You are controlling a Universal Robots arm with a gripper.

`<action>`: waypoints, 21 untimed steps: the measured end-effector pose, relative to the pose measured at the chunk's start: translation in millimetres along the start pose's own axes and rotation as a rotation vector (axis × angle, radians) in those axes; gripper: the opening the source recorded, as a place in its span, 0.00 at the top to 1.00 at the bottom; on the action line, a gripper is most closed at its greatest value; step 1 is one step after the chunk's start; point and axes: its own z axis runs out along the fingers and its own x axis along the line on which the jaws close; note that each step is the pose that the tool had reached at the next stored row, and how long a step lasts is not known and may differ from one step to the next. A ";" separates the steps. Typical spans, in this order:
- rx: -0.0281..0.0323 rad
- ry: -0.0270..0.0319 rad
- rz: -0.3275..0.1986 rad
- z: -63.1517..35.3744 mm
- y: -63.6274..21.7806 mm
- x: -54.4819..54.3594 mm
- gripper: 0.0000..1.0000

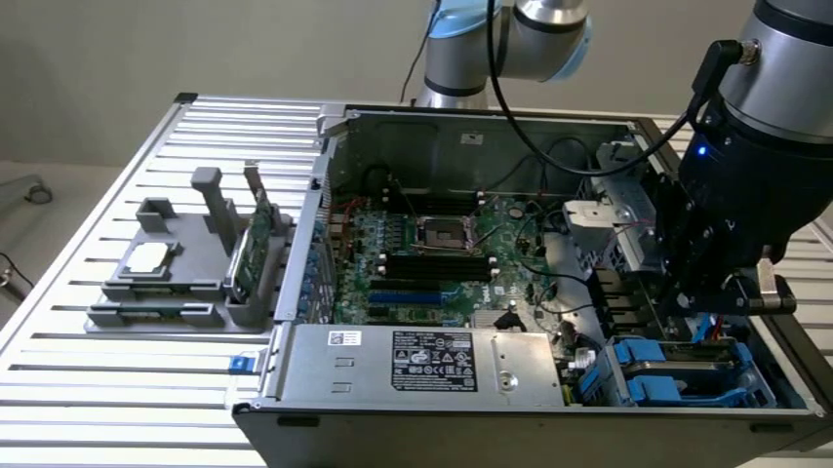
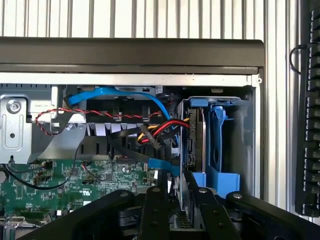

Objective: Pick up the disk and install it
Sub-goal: 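Insert the second disk wire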

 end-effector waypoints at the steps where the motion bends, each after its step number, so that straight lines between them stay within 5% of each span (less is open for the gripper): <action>1: 0.0000 0.0000 0.000 0.1 0.0 0.1 0.77; 2: 0.0000 0.0000 0.000 0.2 0.1 0.3 0.84; 15: 0.0037 -0.0003 0.004 2.5 2.3 1.3 0.84; 21: 0.0159 -0.0001 0.004 5.6 6.9 1.2 0.84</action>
